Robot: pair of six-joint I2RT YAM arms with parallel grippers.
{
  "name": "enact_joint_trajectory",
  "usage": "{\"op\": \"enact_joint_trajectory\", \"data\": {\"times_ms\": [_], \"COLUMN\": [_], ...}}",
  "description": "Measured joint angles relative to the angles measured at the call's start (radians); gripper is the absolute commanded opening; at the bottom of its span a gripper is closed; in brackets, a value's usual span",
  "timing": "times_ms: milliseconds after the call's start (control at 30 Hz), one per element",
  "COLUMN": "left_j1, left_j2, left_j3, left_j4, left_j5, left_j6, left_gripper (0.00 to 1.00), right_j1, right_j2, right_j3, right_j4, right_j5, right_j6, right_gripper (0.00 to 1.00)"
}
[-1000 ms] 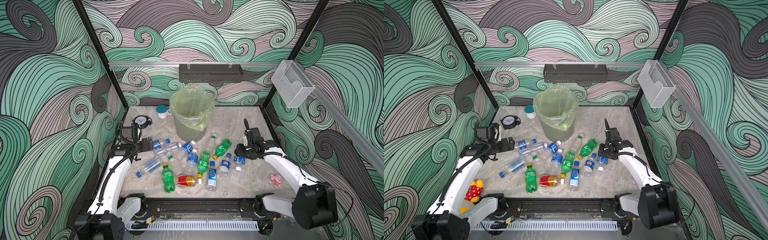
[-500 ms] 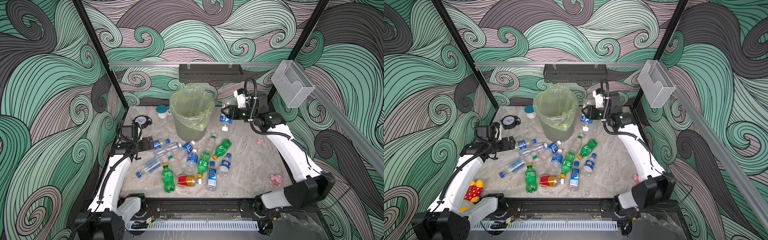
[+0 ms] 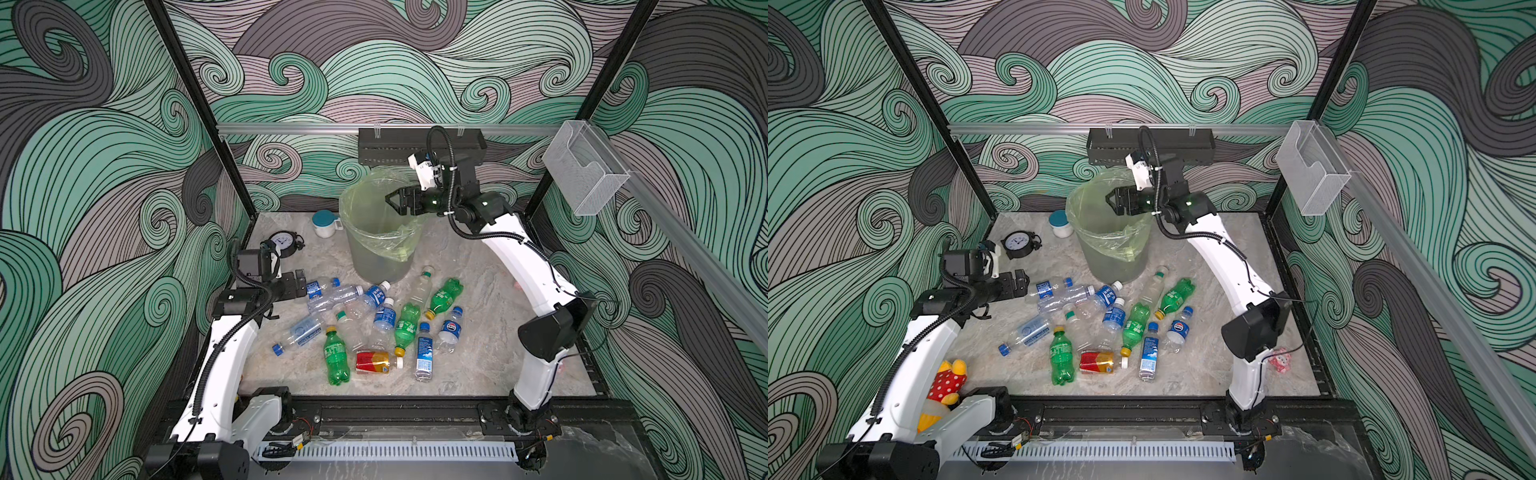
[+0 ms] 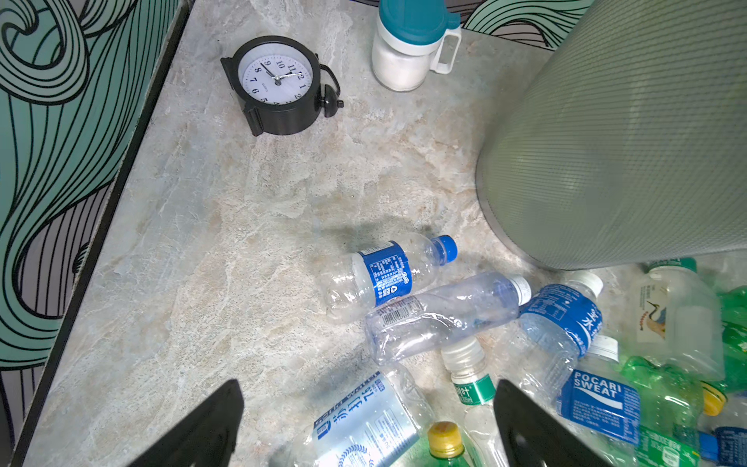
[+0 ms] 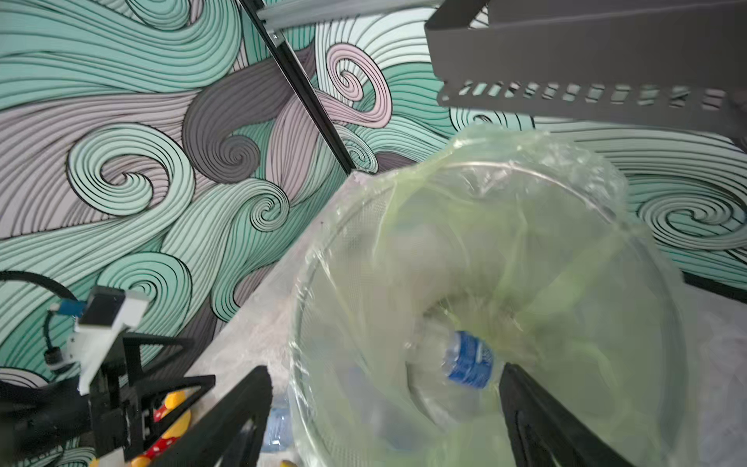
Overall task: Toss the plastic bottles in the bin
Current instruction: 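Lift the water bottle with the right gripper and release it into the bin, then lower the right gripper and grasp the blue-capped Pepsi bottle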
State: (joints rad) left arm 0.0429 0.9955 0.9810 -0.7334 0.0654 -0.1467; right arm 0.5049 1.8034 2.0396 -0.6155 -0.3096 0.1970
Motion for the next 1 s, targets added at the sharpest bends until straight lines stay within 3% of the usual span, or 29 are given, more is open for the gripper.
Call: {"op": "enact_joint_trajectory", "data": {"times_ms": [267, 433, 767, 1000], "left_j1": [0.000, 0.000, 0.000, 0.000], "left_j2": [0.005, 0.005, 0.021, 0.008], "left_j3": [0.000, -0.010, -0.022, -0.037], "left_j4": [0.000, 0.015, 0.045, 0.080], "left_j5": [0.066, 0.067, 0.047, 0.011], "left_j6": [0.009, 0.009, -0.002, -0.012], "left_gripper": [0.98, 0.99, 0.98, 0.98], "right_j1": [-0.009, -0.010, -0.016, -0.014], "right_j2": [-0.373, -0.520, -0.599, -0.639], "right_j3": [-0.342, -0.553, -0.907, -1.029], "right_j4": [0.005, 0.011, -0.108, -0.164], "right_j5": [0.105, 0.220, 0.358, 0.355], "right_j6": [-0.040, -0.007, 0.182, 0.314], "right_gripper": [0.91, 0.90, 0.90, 0.94]}}
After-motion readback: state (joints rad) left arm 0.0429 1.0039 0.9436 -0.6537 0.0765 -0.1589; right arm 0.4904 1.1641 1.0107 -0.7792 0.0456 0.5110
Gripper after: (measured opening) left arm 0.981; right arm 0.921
